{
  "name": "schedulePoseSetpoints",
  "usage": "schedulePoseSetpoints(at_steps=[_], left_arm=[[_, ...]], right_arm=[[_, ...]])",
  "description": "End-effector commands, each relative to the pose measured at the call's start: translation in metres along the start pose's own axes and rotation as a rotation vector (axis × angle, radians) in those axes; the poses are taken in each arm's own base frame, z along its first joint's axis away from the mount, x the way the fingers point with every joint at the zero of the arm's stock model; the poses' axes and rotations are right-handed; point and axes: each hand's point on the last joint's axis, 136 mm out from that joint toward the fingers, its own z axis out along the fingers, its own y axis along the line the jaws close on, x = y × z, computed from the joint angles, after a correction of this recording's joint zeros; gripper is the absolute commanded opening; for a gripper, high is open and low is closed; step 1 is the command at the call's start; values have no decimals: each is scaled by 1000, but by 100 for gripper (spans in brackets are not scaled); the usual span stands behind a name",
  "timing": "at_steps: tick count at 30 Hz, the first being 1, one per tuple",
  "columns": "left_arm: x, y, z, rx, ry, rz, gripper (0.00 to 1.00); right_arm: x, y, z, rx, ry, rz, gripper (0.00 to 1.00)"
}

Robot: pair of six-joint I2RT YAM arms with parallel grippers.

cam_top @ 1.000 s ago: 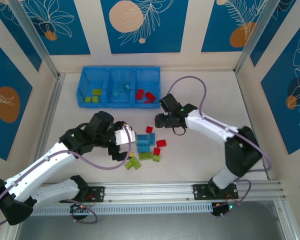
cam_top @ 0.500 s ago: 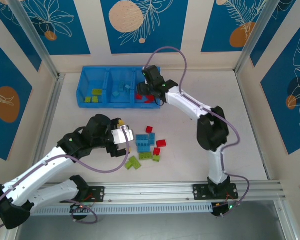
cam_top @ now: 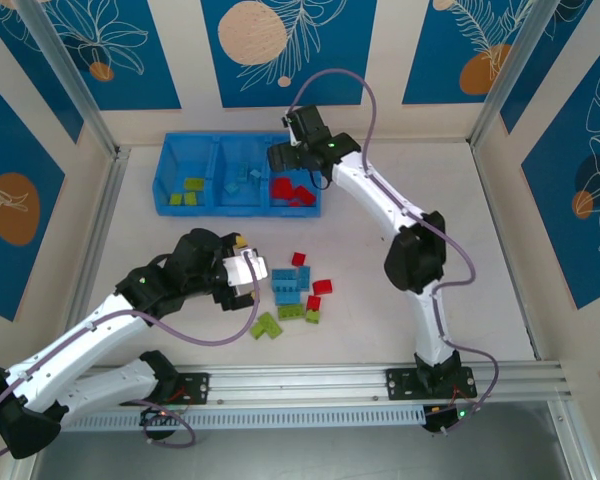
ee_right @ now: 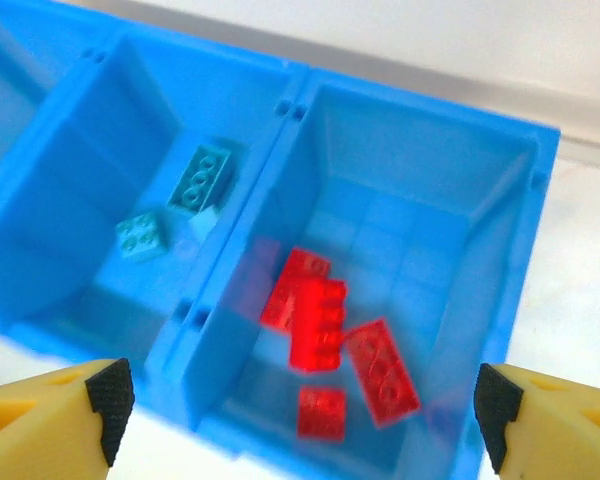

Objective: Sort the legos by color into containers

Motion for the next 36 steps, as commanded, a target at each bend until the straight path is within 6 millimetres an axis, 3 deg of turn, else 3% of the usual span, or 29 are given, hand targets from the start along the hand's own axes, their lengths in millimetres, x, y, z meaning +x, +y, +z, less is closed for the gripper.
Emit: schedulePoseSetpoints(at_steps=[1, 2, 6, 10, 13, 16, 18, 21, 25, 30, 36], left_arm=[[0, 0, -3, -18, -6, 20, 100], [0, 0, -3, -18, -6, 22, 100], [1, -1, 1, -7, 5, 19, 100], [1, 0, 9, -4, 14, -17, 100], [-12, 13, 9, -36, -6, -194, 99], [-35, 20, 9, 18, -13, -459, 94], [-42, 18, 15, 69, 29, -663, 92], [-31, 13, 33, 60, 117, -985, 91], [-21, -7, 61, 36, 114, -1227, 95], [11, -26, 86, -120, 277, -1356, 93], [40, -41, 121, -207, 416, -1361, 91]], right_arm=[[17, 19, -71, -110, 18, 79, 90], [27, 22, -82, -128, 16, 94, 89], [99, 27, -116, -200, 69, 174, 90], [172, 22, -134, -231, 183, 345, 89], [213, 19, -134, -243, 256, 418, 89], [236, 8, -135, -180, 313, 466, 89], [243, 4, -137, -167, 326, 490, 89], [249, -11, -142, -101, 327, 526, 90], [249, -24, -147, -74, 306, 552, 90], [246, -30, -151, -84, 285, 572, 90], [249, -31, -151, -81, 294, 572, 90]])
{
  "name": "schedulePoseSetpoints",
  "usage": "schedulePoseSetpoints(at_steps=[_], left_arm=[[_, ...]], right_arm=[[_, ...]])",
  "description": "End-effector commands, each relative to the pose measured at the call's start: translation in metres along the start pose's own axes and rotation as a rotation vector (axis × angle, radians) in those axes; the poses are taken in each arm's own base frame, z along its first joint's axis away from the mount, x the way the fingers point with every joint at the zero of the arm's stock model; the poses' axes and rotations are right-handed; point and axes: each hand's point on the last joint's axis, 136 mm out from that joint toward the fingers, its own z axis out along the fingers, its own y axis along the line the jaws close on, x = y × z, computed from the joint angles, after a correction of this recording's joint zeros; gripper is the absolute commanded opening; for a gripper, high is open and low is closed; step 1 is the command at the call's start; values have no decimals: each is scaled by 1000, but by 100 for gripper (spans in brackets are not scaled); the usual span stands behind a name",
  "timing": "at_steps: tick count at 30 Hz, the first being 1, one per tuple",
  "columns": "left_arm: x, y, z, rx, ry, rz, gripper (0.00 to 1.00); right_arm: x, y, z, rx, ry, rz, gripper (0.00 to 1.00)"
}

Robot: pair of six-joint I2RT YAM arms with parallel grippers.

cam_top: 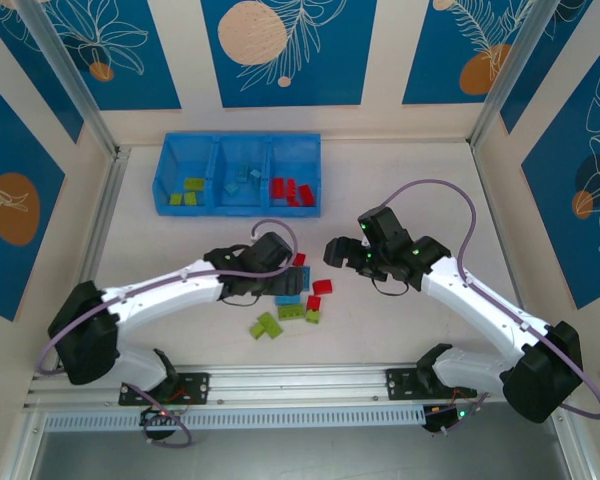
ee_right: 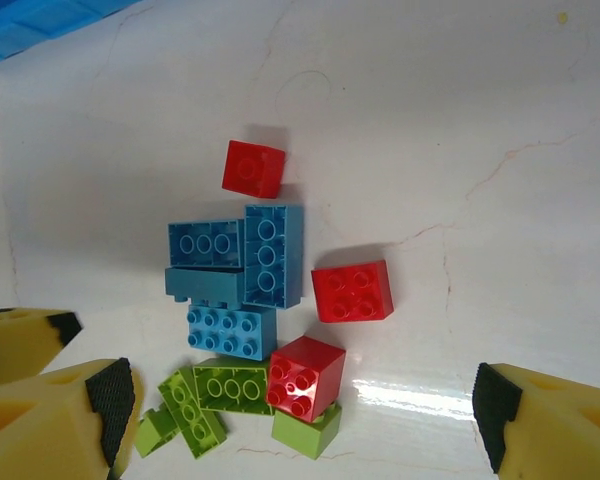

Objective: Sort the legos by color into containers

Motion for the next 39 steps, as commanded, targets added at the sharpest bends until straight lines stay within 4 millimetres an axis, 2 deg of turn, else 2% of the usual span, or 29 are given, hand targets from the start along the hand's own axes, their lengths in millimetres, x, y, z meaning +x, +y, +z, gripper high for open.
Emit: schedulePoseSetpoints(at_steps=[1, 12, 18, 24, 27, 30, 32, 34, 36, 39], left_arm=[[-3, 10, 15, -85, -29, -70, 91], [-2, 3, 62, -118, 35, 0, 89], [-1, 9, 71, -150, 39, 12, 78], [5, 19, 77, -174, 56, 9, 73], [7, 23, 76, -175, 56, 5, 64], [7, 25, 70, -163, 49, -6, 58], [4, 23, 58, -143, 34, -10, 57], [-3, 20, 40, -118, 0, -13, 56], [-18, 19, 13, -103, -68, -11, 56], [-51, 31, -28, -122, -191, -16, 55]], right_arm=[[5, -8, -2, 16, 11, 21, 90], [1, -9, -7, 30, 1, 17, 90], [2, -10, -7, 33, 2, 18, 90], [2, -8, -7, 22, 5, 24, 90], [1, -7, -6, 21, 4, 26, 90], [2, -5, -7, 11, 9, 27, 90], [3, -1, -8, -2, 15, 22, 90], [6, 6, -9, -38, 30, -8, 90], [10, 18, -11, -86, 41, -48, 90], [12, 28, -15, -120, 42, -71, 90]])
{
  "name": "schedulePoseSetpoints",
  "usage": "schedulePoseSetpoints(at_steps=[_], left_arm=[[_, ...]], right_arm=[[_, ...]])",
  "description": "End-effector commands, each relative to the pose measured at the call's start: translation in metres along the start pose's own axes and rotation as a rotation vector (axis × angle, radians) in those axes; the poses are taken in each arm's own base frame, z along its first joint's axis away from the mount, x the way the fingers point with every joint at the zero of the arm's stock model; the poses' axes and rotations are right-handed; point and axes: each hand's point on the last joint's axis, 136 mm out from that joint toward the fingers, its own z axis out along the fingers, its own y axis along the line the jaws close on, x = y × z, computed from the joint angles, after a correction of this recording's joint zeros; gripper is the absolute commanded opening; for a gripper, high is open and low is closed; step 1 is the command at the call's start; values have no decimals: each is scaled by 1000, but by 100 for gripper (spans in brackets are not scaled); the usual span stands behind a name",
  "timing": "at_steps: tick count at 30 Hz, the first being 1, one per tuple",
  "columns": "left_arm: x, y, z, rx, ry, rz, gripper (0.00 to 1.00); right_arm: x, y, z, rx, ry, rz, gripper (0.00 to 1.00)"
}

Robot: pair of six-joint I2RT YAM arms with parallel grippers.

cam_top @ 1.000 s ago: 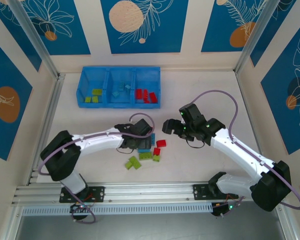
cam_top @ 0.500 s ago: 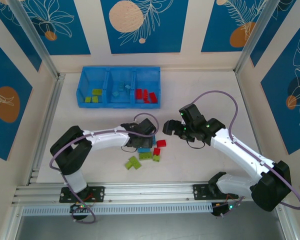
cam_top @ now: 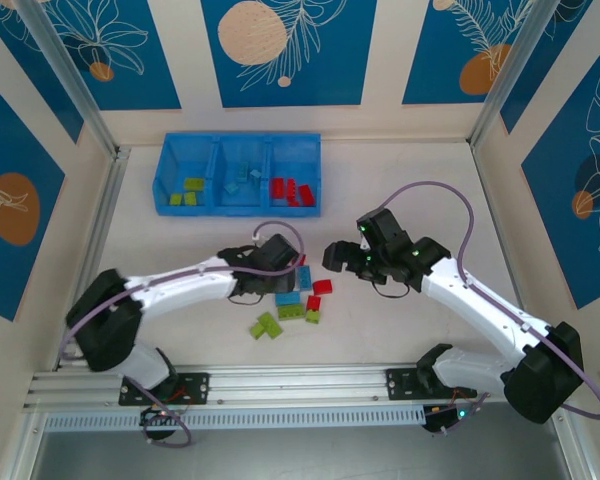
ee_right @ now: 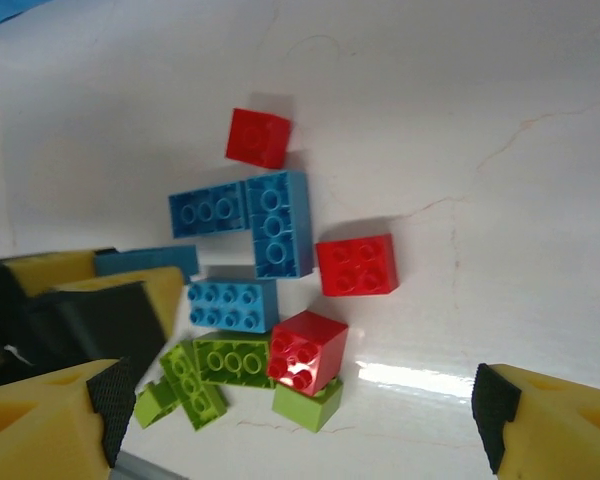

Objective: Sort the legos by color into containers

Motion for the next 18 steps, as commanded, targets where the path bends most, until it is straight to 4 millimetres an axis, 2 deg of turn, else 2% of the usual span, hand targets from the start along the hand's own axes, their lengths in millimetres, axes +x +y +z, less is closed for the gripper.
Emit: schedulePoseSetpoints(at_steps=[1, 4, 7, 9, 14, 16, 18], left_arm=[[-51, 25, -44, -49, -163, -24, 55], [-104, 54, -51, -59, -240, -122, 55], [-163, 84, -38, -101, -286, -200, 55], [-199, 95, -20, -121, -295, -227, 55], [-264, 114, 19, -179, -300, -270, 58], [-279, 115, 32, -168, -283, -285, 63], [-293, 110, 34, -149, -282, -270, 73]], right_arm=[[-1, 25, -14, -95, -9, -49, 90], [-3, 27, -15, -93, -21, -50, 90], [-2, 26, -15, -87, -18, -44, 90], [0, 26, -16, -87, -12, -43, 89], [5, 20, -24, -70, -23, -41, 89], [6, 19, -26, -76, -30, -38, 89], [8, 17, -28, -74, -32, -34, 89]])
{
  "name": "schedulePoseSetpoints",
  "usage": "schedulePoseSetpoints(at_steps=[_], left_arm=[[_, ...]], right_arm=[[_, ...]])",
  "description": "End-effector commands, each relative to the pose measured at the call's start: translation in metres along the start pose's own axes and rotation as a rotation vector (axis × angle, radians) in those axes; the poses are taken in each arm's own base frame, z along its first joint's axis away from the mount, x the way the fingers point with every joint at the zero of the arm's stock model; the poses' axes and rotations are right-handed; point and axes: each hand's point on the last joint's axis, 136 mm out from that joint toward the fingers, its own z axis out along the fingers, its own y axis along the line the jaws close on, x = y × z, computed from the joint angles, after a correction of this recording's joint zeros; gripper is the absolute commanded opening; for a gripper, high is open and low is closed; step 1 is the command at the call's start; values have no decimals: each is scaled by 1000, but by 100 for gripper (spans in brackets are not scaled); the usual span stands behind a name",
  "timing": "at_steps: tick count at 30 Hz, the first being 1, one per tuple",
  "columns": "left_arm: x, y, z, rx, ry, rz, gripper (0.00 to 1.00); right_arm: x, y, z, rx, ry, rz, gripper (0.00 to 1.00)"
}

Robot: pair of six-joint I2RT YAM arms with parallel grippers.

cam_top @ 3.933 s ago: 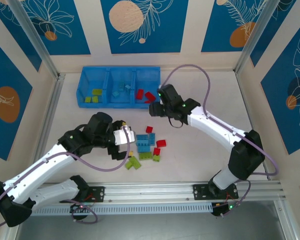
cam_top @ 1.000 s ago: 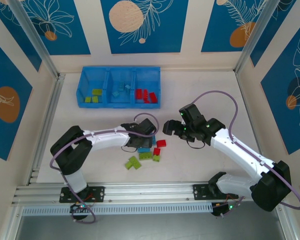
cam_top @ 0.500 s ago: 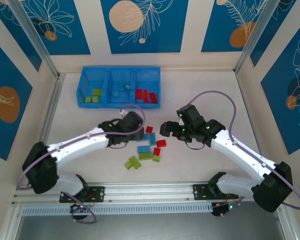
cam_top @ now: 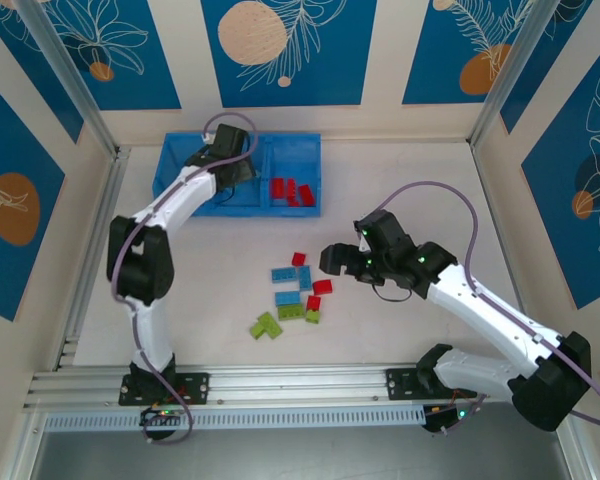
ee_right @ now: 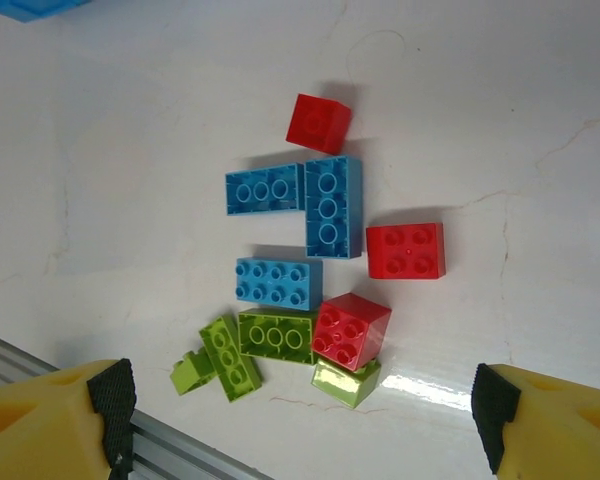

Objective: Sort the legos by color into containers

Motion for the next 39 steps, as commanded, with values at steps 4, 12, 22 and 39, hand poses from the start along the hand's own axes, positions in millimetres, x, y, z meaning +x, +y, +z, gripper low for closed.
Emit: schedulePoseSetpoints(at_steps=[4, 12, 22, 39], left_arm=[[-31, -17, -19, 59, -11, 37, 85], [-21, -28, -127, 272, -46, 44, 86], [96, -27, -287, 580, -60, 583, 92], [215, 40, -256, 675, -32, 1125, 100]], right_arm=[[5, -7, -9, 22, -11, 17, 89], [8, -15, 16, 61, 33, 20, 89], [23, -23, 71, 132, 190, -21, 89], [80, -22, 124, 348, 368, 54, 76]])
